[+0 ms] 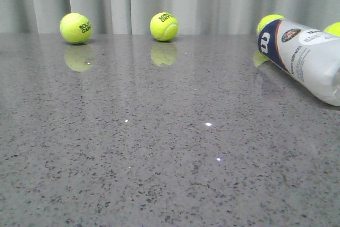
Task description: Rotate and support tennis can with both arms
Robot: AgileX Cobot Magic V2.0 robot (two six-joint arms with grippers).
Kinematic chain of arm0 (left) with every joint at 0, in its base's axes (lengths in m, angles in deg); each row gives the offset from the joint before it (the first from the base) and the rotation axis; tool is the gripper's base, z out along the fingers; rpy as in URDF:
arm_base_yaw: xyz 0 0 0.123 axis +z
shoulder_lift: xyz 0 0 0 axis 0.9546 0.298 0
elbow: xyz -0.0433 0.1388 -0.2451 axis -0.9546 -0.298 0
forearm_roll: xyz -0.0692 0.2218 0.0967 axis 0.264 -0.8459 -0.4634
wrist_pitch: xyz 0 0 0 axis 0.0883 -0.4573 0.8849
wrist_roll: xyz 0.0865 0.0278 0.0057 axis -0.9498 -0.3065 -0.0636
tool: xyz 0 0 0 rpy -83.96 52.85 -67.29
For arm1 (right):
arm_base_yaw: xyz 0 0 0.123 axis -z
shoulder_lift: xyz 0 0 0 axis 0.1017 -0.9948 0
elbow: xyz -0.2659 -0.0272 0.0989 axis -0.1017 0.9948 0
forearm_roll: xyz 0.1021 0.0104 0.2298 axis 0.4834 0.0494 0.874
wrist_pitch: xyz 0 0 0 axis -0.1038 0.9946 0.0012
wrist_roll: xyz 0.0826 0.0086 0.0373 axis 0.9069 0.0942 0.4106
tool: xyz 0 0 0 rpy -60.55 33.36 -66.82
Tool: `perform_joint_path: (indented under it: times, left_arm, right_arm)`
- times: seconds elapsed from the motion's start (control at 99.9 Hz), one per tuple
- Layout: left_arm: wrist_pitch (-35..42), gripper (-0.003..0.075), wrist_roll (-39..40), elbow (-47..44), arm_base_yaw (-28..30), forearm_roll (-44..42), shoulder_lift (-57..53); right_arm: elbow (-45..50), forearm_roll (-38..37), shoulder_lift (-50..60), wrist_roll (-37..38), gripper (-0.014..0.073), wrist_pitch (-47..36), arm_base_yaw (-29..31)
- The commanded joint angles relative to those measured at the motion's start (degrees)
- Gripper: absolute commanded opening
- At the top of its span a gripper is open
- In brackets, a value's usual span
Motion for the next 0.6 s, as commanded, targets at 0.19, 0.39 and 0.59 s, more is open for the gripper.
perform_joint_path:
  times: [0.19,0.39,0.59]
  left_arm:
    - [4.93,-0.0018,0.70,-2.51,-0.13,0.41,-1.95]
    - [4.93,-0.0018,0.70,-2.51,-0.13,0.41,-1.95]
    - [4.93,-0.0018,0.70,-2.51,-0.13,0.41,-1.95]
  right_arm:
    - [0.15,-0.88,0.99,-0.19,-0.0061,-7.36,0.23]
    - [-1.35,-0.88,0.94,-0.19,-0.0061,-10.14,0.23]
    - [-11.12,-0.88,-1.55,-0.19,-0.0061,6.12,0.23]
